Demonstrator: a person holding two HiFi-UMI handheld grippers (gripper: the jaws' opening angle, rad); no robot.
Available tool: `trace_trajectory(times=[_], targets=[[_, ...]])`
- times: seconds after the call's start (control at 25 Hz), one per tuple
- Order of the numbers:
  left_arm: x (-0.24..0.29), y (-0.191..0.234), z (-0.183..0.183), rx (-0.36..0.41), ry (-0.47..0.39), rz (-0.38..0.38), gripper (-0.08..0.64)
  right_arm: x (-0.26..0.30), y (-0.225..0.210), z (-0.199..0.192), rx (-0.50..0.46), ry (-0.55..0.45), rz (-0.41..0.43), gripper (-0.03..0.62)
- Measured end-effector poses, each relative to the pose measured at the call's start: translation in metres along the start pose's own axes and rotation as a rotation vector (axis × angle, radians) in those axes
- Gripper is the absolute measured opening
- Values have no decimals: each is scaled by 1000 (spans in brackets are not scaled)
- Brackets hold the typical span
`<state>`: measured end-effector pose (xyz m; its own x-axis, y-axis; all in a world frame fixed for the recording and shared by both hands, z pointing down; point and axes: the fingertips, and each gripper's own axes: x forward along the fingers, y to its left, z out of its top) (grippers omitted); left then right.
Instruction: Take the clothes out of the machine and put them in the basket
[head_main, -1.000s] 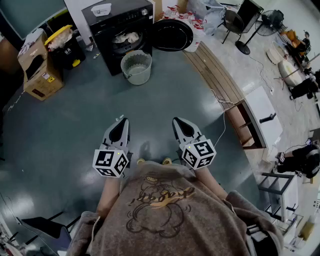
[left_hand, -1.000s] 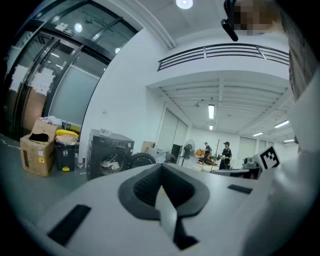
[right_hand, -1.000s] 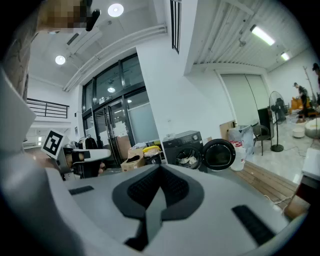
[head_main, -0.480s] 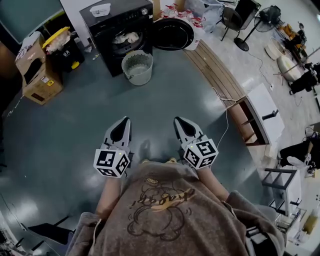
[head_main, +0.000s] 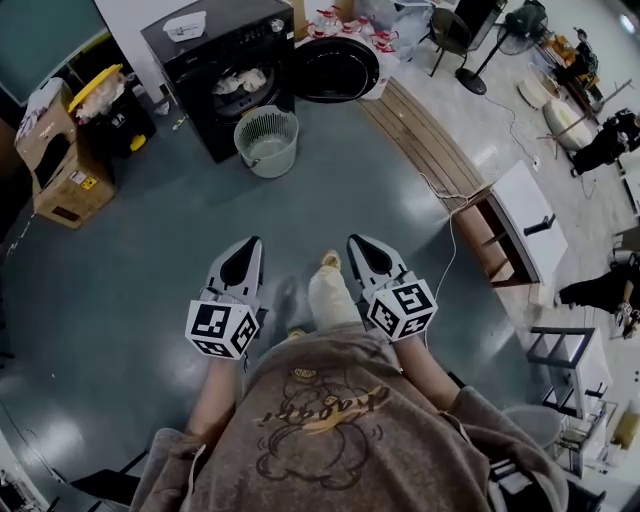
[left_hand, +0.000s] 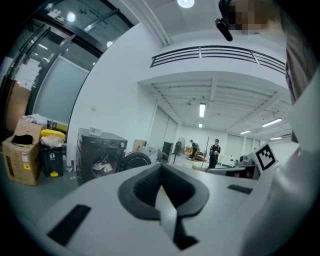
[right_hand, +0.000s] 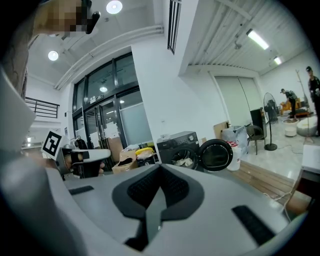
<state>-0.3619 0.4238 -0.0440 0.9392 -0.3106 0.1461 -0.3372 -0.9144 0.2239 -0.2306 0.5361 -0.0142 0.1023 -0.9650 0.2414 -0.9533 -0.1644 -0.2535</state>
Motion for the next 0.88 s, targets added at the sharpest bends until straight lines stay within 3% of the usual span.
trace_trajectory(times=[0.4,0.88], targets=[[77,57,8,1,7,58,6,92,-55,12,10,31,51,-3],[227,123,64,-17,-3,167,6,231,-151,91,4,59,164,-3]])
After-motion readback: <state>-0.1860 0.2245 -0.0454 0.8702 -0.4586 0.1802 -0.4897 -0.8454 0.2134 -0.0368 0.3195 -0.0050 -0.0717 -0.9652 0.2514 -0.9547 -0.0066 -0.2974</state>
